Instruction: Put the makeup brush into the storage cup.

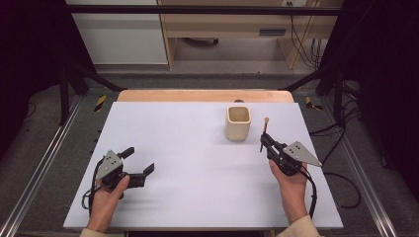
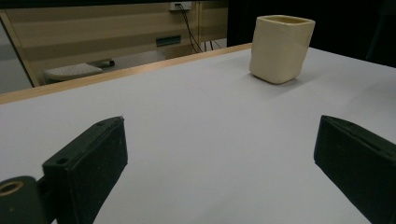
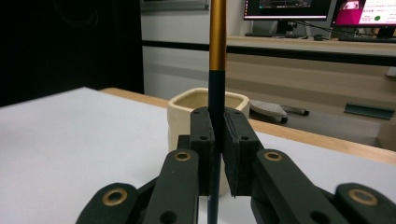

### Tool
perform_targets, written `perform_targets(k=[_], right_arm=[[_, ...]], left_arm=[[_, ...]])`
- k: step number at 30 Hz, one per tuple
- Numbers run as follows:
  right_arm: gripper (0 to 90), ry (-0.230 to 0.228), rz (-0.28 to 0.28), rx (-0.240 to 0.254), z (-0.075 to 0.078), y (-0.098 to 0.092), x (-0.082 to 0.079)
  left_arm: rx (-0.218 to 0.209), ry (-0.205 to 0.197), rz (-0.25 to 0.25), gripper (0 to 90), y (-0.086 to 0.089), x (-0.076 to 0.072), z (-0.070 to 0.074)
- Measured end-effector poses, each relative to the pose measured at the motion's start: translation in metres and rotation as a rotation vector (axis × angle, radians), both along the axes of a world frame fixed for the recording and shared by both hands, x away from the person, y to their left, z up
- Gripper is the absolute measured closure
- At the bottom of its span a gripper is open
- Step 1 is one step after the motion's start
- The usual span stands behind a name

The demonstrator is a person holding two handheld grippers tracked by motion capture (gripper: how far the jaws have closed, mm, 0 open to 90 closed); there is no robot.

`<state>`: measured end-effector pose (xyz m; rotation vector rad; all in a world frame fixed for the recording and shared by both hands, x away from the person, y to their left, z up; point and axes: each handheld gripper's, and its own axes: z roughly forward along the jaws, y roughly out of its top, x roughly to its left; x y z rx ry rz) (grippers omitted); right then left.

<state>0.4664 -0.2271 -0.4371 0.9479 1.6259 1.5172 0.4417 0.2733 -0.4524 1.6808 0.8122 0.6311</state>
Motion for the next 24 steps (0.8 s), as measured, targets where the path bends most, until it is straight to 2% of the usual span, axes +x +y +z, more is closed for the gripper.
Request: perform_targets(k=[2,4,8,9,13,15,24], right_arm=[[83.1,0.002,0.005,0.041,0.001,0.002,0.002],[83.1,0.003,0.001,0.056,0.002,0.004,0.003],[83.1,0.018,-0.007,0.056,0.004,0.008,0.007],[83.2,0.011,-0.009,0.041,0.005,0.009,0.009],[83.2,0.027,-0.009,0.051,0.010,0.013,0.015],[83.2,0.025,-0.006,0.045,0.013,0.015,0.017],[83.2,0.012,0.015,0.007,0.033,0.028,0.028]], left_arm=[[0.005,-0.005,0.000,2.1,0.000,0.000,0.000],[0.006,-0.007,0.001,2.1,-0.001,0.000,0.000],[0.015,-0.008,0.003,2.1,-0.001,-0.001,-0.001],[0.016,-0.009,0.004,2.1,-0.001,-0.001,-0.001],[0.028,-0.007,-0.003,2.1,-0.004,-0.001,-0.002],[0.040,-0.012,-0.012,2.1,-0.006,-0.002,-0.002],[0.039,-0.008,-0.013,1.9,-0.007,-0.002,-0.002]])
